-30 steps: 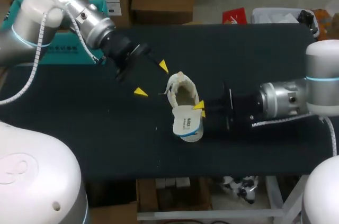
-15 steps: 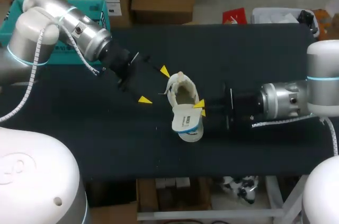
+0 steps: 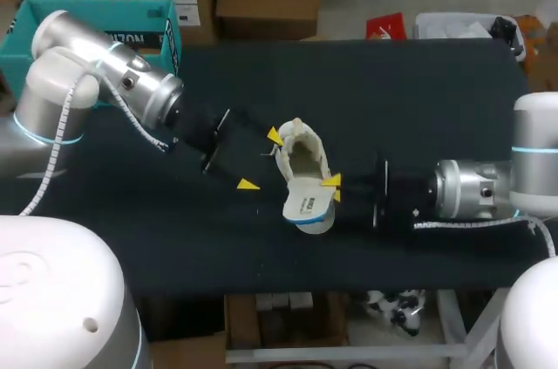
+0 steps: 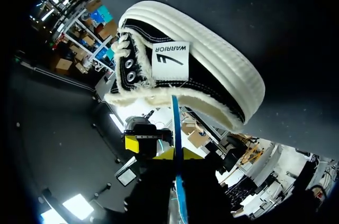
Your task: Open the shoe tongue, take the insole out of the shoe, put the insole back into the shoe, and pack the shoe into the shoebox
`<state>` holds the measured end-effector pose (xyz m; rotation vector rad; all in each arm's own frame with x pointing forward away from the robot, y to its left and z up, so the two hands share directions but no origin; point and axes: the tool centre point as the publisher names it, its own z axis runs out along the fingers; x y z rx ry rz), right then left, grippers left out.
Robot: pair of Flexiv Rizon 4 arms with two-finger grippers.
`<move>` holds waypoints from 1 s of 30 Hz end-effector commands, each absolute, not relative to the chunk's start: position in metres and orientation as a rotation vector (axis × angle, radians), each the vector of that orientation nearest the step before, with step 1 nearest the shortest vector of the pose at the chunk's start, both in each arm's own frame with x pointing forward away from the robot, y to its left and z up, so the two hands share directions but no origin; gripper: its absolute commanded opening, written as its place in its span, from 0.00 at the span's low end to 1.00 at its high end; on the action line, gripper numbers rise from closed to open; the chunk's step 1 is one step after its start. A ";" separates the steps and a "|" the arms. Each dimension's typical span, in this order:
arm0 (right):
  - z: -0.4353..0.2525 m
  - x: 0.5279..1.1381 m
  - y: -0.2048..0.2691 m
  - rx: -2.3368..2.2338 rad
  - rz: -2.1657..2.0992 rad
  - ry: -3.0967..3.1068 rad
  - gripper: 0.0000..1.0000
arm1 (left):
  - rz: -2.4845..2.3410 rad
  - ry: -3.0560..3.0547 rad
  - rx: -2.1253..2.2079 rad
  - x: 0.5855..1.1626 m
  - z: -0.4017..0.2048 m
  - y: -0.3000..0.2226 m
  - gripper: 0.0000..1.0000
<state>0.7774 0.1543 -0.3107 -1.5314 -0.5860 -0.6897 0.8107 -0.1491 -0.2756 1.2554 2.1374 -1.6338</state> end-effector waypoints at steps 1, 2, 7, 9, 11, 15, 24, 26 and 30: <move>-0.314 0.779 0.155 -1.522 -0.697 -0.578 0.00 | -1.641 2.076 1.197 0.806 -0.285 -0.159 0.88; -0.314 0.779 0.155 -1.522 -0.696 -0.577 0.00 | -1.637 2.073 1.199 0.806 -0.286 -0.161 0.81; -0.316 0.783 0.156 -1.522 -0.693 -0.574 0.00 | -1.644 2.061 1.207 0.806 -0.293 -0.169 0.60; -0.317 0.786 0.158 -1.519 -0.691 -0.575 0.00 | -1.622 2.057 1.214 0.805 -0.296 -0.173 0.55; -0.318 0.787 0.159 -1.516 -0.689 -0.574 0.00 | -1.613 2.065 1.227 0.805 -0.299 -0.176 0.54; -0.319 0.790 0.159 -1.515 -0.688 -0.572 0.00 | -1.600 2.065 1.235 0.806 -0.302 -0.178 0.50; -0.320 0.794 0.160 -1.515 -0.682 -0.571 0.00 | -1.561 2.079 1.246 0.815 -0.307 -0.186 0.40; -0.320 0.795 0.160 -1.512 -0.683 -0.570 0.00 | -1.554 2.085 1.252 0.816 -0.309 -0.188 0.40; -0.319 0.796 0.160 -1.510 -0.682 -0.570 0.00 | -1.549 2.089 1.257 0.819 -0.312 -0.191 0.18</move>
